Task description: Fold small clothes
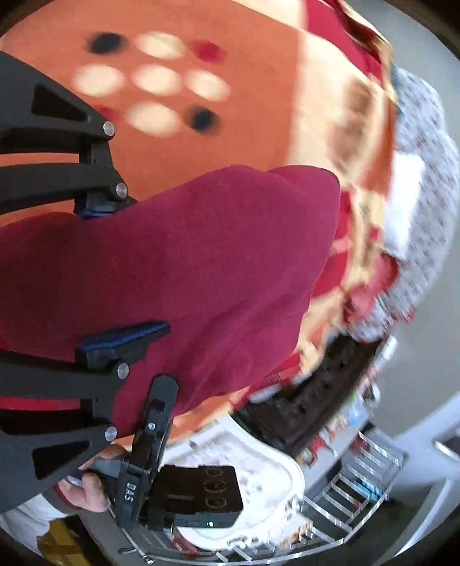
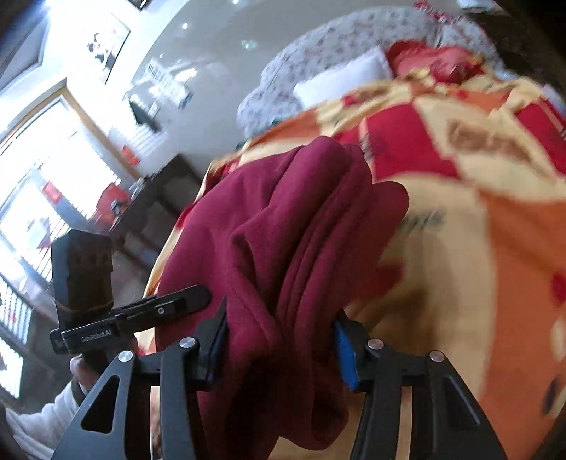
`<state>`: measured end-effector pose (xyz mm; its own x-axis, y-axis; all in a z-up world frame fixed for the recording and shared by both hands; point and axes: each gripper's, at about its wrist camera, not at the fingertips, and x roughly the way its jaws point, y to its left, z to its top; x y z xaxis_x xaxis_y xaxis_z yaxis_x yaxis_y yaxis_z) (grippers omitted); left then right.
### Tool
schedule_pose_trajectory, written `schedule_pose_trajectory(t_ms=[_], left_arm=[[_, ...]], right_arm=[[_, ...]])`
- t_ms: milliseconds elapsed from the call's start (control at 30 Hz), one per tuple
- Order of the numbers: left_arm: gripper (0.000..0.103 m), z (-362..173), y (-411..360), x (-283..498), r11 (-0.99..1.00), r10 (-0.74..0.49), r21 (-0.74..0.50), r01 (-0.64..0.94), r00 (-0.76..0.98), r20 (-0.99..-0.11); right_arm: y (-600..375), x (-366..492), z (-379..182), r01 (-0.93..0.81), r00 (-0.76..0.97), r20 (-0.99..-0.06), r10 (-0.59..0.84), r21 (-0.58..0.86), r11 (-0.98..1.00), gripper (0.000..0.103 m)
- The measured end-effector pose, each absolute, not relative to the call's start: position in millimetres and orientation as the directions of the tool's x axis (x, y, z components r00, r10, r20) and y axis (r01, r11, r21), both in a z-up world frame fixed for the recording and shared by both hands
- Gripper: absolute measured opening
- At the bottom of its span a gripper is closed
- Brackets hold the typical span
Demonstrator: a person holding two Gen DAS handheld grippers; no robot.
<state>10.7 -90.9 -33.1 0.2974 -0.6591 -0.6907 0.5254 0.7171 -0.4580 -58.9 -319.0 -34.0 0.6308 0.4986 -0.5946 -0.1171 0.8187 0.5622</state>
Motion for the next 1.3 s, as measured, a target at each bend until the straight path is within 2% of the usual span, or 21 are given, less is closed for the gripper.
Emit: schedule_pose_trajectory(t_ms=[100, 133, 200, 267, 367, 433, 500, 567, 633, 700, 833, 1100, 1300], left_arm=[[0.05, -70, -70, 4, 0.766, -0.594, -0.433, 0.474, 0.265, -0.76], [0.055, -77, -61, 0, 0.765, -0.606, -0.45, 0.46, 0.28, -0.745], [0.056, -71, -53, -4, 0.767, -0.612, -0.448, 0.46, 0.314, -0.725], [0.056, -57, -53, -10, 0.783, -0.585, -0.397, 0.479, 0.353, -0.73], [0.062, -50, -61, -14, 0.801, -0.553, -0.349, 0.487, 0.375, -0.744], [0.065, -50, -71, -15, 0.82, -0.517, -0.302, 0.486, 0.404, -0.755], [0.068, -52, -72, -19, 0.836, -0.49, -0.263, 0.482, 0.438, -0.754], [0.071, -58, -79, -22, 0.847, -0.461, -0.215, 0.487, 0.468, -0.754], [0.074, -63, -81, -25, 0.851, -0.441, -0.182, 0.492, 0.486, -0.755], [0.076, -66, -84, -22, 0.852, -0.438, -0.178, 0.493, 0.483, -0.758], [0.078, -67, -86, -21, 0.86, -0.434, -0.182, 0.477, 0.496, -0.752], [0.079, -59, -84, -31, 0.879, -0.394, -0.133, 0.458, 0.543, -0.741], [0.079, -52, -81, -38, 0.888, -0.365, -0.087, 0.452, 0.578, -0.73]], right_arm=[[-291, -59, -68, -0.103, 0.521, -0.684, 0.511, 0.544, 0.833, 0.062], [-288, -63, -71, -0.099, 0.521, -0.7, 0.488, 0.518, 0.849, 0.063], [-291, -71, -62, -0.099, 0.545, -0.695, 0.468, 0.501, 0.86, 0.065], [-299, -79, -41, -0.094, 0.605, -0.658, 0.448, 0.499, 0.861, 0.065], [-300, -78, -12, -0.103, 0.67, -0.624, 0.403, 0.459, 0.882, 0.065], [-285, -68, -2, -0.145, 0.676, -0.63, 0.381, 0.393, 0.908, 0.061], [-264, -58, -2, -0.182, 0.668, -0.649, 0.364, 0.332, 0.926, 0.04], [-246, -46, -15, -0.187, 0.652, -0.696, 0.302, 0.238, 0.953, 0.031], [-237, -30, -35, -0.164, 0.624, -0.756, 0.198, 0.121, 0.979, 0.025], [-242, -24, -55, -0.153, 0.605, -0.777, 0.174, 0.1, 0.983, 0.02], [-258, -29, -57, -0.136, 0.618, -0.755, 0.219, 0.172, 0.976, 0.02], [-240, -70, -23, -0.159, 0.655, -0.724, 0.217, 0.149, 0.976, 0.024], [-229, -89, -35, -0.153, 0.645, -0.742, 0.184, 0.111, 0.982, 0.024]])
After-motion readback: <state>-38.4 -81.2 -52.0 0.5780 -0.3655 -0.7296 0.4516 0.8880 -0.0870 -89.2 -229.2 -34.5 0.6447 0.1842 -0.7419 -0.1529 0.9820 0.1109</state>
